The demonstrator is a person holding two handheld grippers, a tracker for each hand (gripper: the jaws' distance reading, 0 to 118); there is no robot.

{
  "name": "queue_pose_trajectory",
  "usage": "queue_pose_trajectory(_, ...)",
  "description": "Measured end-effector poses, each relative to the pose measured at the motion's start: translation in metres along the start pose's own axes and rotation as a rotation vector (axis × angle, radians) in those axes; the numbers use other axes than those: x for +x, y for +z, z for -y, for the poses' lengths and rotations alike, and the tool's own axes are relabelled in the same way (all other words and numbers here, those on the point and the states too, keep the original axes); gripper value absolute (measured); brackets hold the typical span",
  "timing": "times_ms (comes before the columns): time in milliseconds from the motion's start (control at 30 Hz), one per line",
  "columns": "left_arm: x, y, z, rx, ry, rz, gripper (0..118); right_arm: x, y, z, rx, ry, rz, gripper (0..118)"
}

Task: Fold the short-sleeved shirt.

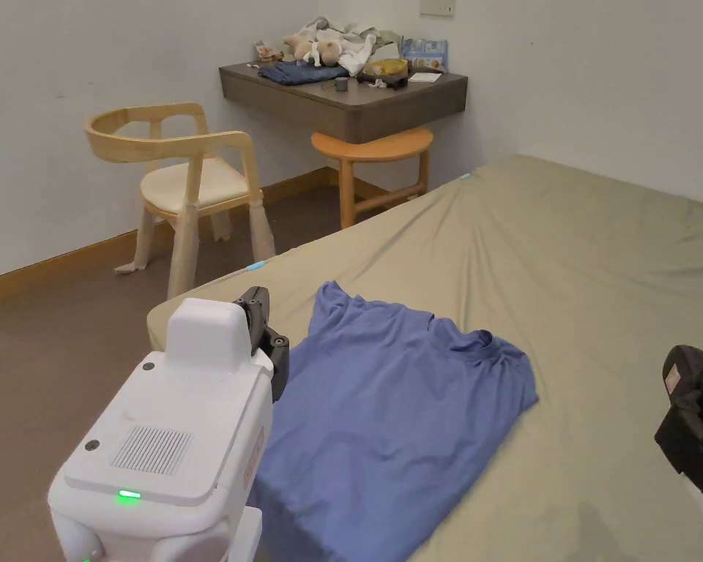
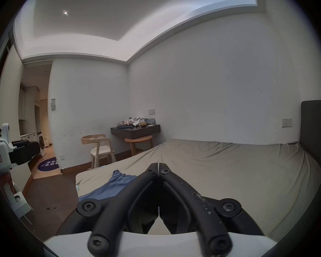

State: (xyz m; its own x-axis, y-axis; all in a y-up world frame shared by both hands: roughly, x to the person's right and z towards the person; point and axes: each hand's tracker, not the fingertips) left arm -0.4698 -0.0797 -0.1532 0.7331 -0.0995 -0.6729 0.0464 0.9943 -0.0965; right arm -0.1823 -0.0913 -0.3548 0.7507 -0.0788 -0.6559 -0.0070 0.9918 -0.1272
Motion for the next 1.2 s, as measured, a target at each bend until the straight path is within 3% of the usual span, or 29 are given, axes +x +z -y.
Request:
queue_pose_trajectory(200,-0.002,-0.016,0.002,-0.04,0.012,0.019,0,-0.002,-0.013,0.005,-0.025,-0.013,-0.011,0)
queue_pose_trajectory(367,0.003,-0.089,0.013,-0.167,0.09,0.12,0,0.0,-0.022,0.011,-0.054,0.003,-0.01,0)
queue_pose_trajectory(567,0.052,-0.23,0.083,-0.618,0.149,0.285,0,0.004,-0.038,0.026,-0.117,0.014,0.003,0)
queue_pose_trajectory(667,0.075,-0.291,0.135,-0.859,0.211,0.242,0,0.009,-0.05,0.033,-0.157,-0.016,0.001,0)
queue_pose_trajectory(800,0.094,-0.338,0.186,-1.028,0.202,0.184,0,0.013,-0.063,0.04,-0.186,-0.006,0.011,0)
queue_pose_trajectory(900,0.101,-0.357,0.2,-1.053,0.254,0.186,0,0.016,-0.072,0.043,-0.193,0.009,0.013,0)
queue_pose_trajectory(933,0.107,-0.364,0.204,-1.058,0.231,0.163,14,0.017,-0.075,0.044,-0.197,0.011,0.018,0)
queue_pose_trajectory(967,0.112,-0.373,0.209,-1.065,0.183,0.164,38,0.019,-0.077,0.045,-0.2,0.01,0.019,0)
queue_pose_trajectory(1033,0.122,-0.383,0.219,-1.068,0.15,0.167,103,0.023,-0.081,0.046,-0.203,0.007,0.021,0)
queue_pose_trajectory(1067,0.125,-0.386,0.221,-1.059,0.122,0.12,114,0.024,-0.083,0.046,-0.208,0.012,0.026,0)
queue_pose_trajectory(1200,0.139,-0.404,0.239,-1.062,0.058,0.116,111,0.031,-0.086,0.051,-0.224,0.015,0.04,0)
